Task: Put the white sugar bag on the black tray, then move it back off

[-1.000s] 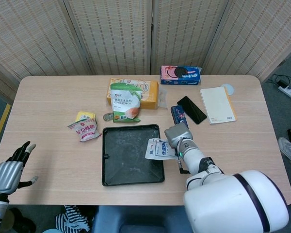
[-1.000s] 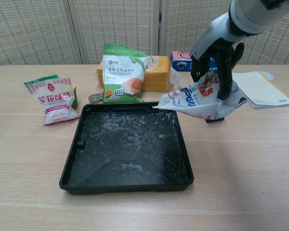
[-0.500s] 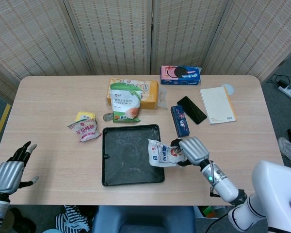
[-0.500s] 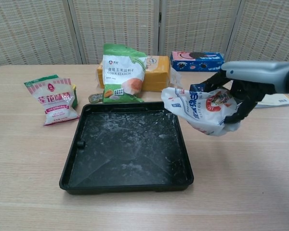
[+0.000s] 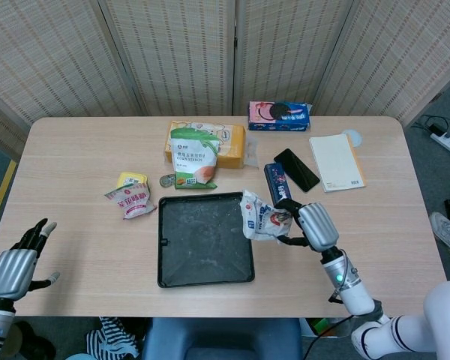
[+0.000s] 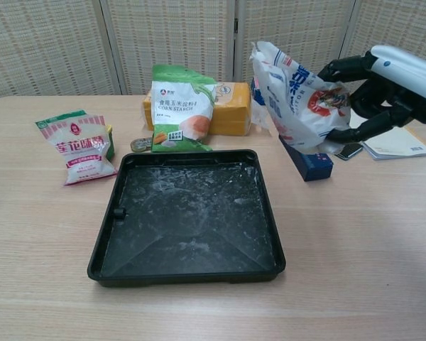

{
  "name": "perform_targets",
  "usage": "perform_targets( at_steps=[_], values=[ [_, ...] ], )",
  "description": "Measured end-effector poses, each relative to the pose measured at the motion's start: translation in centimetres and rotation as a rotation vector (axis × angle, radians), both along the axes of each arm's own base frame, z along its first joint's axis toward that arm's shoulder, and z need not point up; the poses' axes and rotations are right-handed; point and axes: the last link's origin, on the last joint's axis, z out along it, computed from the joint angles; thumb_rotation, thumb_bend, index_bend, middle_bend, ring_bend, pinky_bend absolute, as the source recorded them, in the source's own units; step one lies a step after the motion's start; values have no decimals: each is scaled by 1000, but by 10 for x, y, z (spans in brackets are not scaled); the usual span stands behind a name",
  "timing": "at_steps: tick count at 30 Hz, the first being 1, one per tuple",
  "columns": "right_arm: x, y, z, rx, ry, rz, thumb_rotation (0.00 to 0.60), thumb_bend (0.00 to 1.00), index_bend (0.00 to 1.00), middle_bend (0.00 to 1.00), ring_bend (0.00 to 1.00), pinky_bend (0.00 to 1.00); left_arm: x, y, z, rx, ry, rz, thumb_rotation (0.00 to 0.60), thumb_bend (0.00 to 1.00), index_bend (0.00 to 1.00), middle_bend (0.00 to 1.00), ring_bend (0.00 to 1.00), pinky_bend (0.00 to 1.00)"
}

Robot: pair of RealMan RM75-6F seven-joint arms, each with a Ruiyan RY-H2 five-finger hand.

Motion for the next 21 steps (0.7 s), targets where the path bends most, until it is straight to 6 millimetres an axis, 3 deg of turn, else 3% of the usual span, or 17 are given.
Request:
perform_targets(
  at_steps=[13, 21],
  values=[
    [-55, 18, 40, -127, 71, -122, 600, 478, 745, 746, 879, 1000, 2, -3, -4, -21, 2, -11, 600, 220, 42, 10, 125, 393],
    [-113, 33, 54, -223, 138, -293, 600, 478, 744, 746, 879, 1000, 3, -4, -4, -36, -9, -13, 600, 220, 42, 11, 124, 393]
  ],
)
